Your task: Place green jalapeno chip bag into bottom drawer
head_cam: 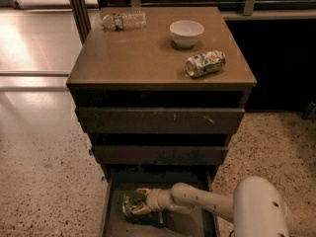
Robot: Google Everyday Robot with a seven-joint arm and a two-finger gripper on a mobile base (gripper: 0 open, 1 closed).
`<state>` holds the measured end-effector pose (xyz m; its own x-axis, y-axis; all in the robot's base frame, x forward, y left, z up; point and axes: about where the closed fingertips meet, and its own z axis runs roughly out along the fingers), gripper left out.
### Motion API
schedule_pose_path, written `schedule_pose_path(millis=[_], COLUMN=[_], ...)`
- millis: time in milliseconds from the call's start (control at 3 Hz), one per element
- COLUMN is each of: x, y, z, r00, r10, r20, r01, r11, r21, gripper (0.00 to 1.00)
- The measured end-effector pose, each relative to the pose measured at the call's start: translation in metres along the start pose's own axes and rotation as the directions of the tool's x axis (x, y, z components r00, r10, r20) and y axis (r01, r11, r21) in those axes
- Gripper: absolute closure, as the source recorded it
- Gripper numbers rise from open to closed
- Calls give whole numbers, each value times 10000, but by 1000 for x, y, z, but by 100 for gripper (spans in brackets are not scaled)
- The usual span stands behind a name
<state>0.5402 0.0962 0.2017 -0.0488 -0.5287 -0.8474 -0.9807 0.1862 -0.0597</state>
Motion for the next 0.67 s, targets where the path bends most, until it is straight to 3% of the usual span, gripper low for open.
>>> schedule_pose_path(millis=[333,667], x=[0,0], y=[0,0], z=[0,0], r00=[10000,10000], r10=[0,0], r20=[0,0], r01=[0,0], r11=[10000,10000], r21=[-1,-1], gripper=[0,0])
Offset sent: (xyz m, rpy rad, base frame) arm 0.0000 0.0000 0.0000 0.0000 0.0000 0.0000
